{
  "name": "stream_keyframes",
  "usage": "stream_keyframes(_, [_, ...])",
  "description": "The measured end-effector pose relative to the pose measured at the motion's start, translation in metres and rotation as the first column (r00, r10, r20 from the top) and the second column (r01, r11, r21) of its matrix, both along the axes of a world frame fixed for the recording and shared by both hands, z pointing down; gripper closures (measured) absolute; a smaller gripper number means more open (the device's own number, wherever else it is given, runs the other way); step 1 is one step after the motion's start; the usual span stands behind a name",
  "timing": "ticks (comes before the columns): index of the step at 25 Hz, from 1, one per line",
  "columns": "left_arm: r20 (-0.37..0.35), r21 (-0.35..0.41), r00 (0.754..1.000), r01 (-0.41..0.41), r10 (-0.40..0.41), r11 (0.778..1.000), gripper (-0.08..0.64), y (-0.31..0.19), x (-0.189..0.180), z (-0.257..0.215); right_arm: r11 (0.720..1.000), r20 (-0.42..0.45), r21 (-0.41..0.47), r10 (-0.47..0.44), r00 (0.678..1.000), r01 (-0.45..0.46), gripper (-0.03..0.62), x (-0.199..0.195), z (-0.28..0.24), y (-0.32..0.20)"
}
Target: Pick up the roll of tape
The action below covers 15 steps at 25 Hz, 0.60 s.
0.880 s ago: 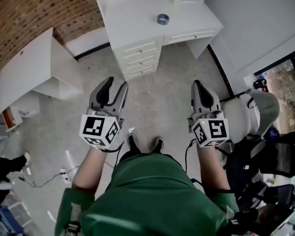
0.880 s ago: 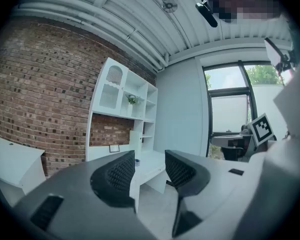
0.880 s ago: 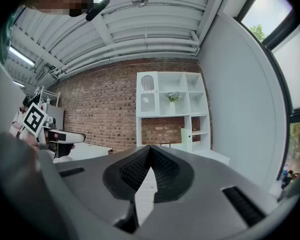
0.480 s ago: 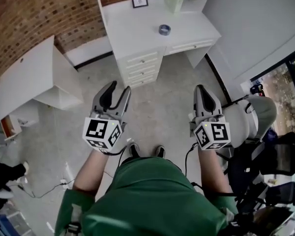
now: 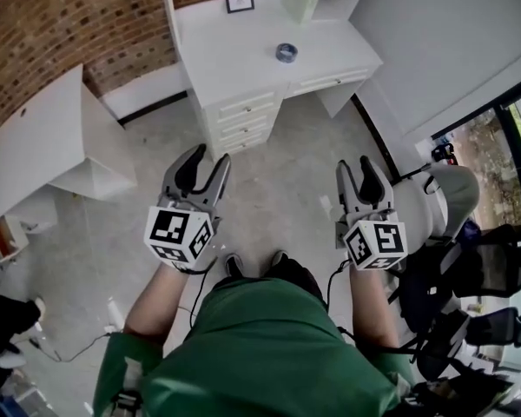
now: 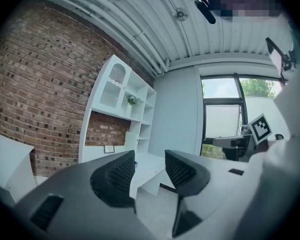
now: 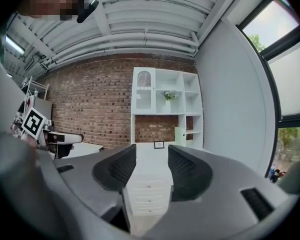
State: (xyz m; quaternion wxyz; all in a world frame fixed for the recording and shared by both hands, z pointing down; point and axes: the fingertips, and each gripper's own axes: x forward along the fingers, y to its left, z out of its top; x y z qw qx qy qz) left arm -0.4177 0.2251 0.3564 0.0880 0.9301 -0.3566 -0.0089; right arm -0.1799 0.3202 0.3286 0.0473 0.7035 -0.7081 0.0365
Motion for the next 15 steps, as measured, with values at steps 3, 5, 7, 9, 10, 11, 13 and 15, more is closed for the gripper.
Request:
stream_keyframes(3, [0.004, -0.033, 1.000, -0.021, 0.021, 0.999, 0.359, -0.008, 0.010, 0.015, 1.000, -0.004, -0.017, 0.007, 1.000, -0.007, 0.387, 0.006, 0.008, -0.010])
stream_keyframes(5, [0.010, -0.049, 1.000, -0.024, 0.025, 0.999, 0.359, -0.018, 0.020, 0.024, 1.000, 0.003, -0.026, 0.001, 1.000, -0.001, 0.387, 0.014, 0.015, -0.024])
stream_keyframes(7, [0.020, -0.055, 1.000, -0.020, 0.021, 0.998, 0.359, -0.027, 0.029, 0.030, 1.000, 0.022, -0.030, -0.010, 1.000, 0.011, 0.387, 0.022, 0.022, -0.038])
stream_keyframes(9, [0.033, -0.058, 0.999, -0.010, 0.012, 0.998, 0.359, -0.034, 0.038, 0.032, 0.999, 0.043, -0.029, -0.025, 0.999, 0.026, 0.387, 0.031, 0.026, -0.052])
stream_keyframes(10, [0.040, -0.059, 0.999, -0.002, 0.005, 0.998, 0.359, -0.039, 0.042, 0.032, 0.999, 0.051, -0.026, -0.034, 0.998, 0.036, 0.387, 0.037, 0.028, -0.060])
stream_keyframes(11, [0.048, -0.058, 0.999, 0.008, -0.005, 0.998, 0.359, -0.046, 0.047, 0.032, 0.999, 0.059, -0.023, -0.045, 0.997, 0.047, 0.387, 0.043, 0.028, -0.069])
stream_keyframes(13, [0.061, -0.054, 0.998, 0.032, -0.029, 0.998, 0.359, -0.062, 0.060, 0.030, 0.997, 0.071, -0.016, -0.072, 0.995, 0.073, 0.387, 0.056, 0.029, -0.091])
stream_keyframes(15, [0.070, -0.048, 0.996, 0.054, -0.050, 0.997, 0.359, -0.076, 0.077, 0.027, 0.994, 0.077, -0.010, -0.105, 0.992, 0.106, 0.387, 0.071, 0.028, -0.110])
